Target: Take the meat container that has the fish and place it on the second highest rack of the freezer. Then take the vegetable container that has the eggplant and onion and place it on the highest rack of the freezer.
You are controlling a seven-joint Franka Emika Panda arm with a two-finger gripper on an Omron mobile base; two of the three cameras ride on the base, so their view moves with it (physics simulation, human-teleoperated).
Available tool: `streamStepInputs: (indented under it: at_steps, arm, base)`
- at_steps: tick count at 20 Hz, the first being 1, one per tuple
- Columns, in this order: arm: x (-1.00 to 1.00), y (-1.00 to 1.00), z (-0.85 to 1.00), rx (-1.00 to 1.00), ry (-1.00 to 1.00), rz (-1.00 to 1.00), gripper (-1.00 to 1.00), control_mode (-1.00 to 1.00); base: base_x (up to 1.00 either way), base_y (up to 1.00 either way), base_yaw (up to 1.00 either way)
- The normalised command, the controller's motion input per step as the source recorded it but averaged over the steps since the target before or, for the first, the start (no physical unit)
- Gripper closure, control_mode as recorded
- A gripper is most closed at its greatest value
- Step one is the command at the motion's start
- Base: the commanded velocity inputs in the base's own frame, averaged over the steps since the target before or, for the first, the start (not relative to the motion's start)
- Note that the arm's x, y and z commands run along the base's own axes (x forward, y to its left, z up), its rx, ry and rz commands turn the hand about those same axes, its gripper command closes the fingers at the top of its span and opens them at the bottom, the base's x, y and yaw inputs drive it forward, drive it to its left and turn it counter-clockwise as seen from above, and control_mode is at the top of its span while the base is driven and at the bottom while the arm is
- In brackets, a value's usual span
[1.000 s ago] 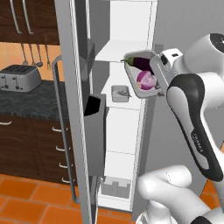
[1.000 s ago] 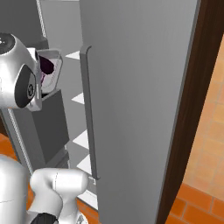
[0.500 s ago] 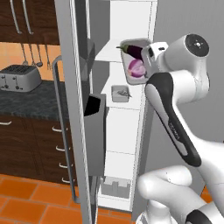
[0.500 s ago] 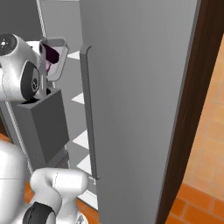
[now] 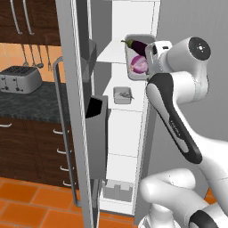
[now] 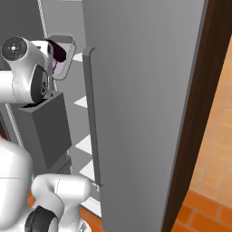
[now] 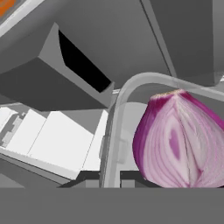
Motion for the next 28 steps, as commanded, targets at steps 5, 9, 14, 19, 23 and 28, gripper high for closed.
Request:
streamStepInputs:
  at_steps: [5,9,14,19,23,28]
  arm:
    - [0.33,-0.13,0.14,0.08,-0.01,-0.07,1.00,-1.00]
    - [0.42,-0.11,0.15,0.06,0.02,-0.14,1.00,-1.00]
    - [0.41,0.07,0.00,0.00,0.11,-0.09,1.00,-1.00]
    - [0.24,0.26,0.00,0.00,0.06,0.00,1.00,-1.00]
    - [0.79,0.01,0.00,0.00,0.07,-0.01,1.00,-1.00]
    - [0.55,0.00,0.01,0.00,0.00,-0.01,1.00,-1.00]
  base:
    - [0.00,0.00,0.00]
    - [0.00,0.00,0.00]
    - [0.00,0.00,0.00]
    - [0.00,0.00,0.00]
    - [0.00,0.00,0.00]
    - [0.00,0.00,0.00]
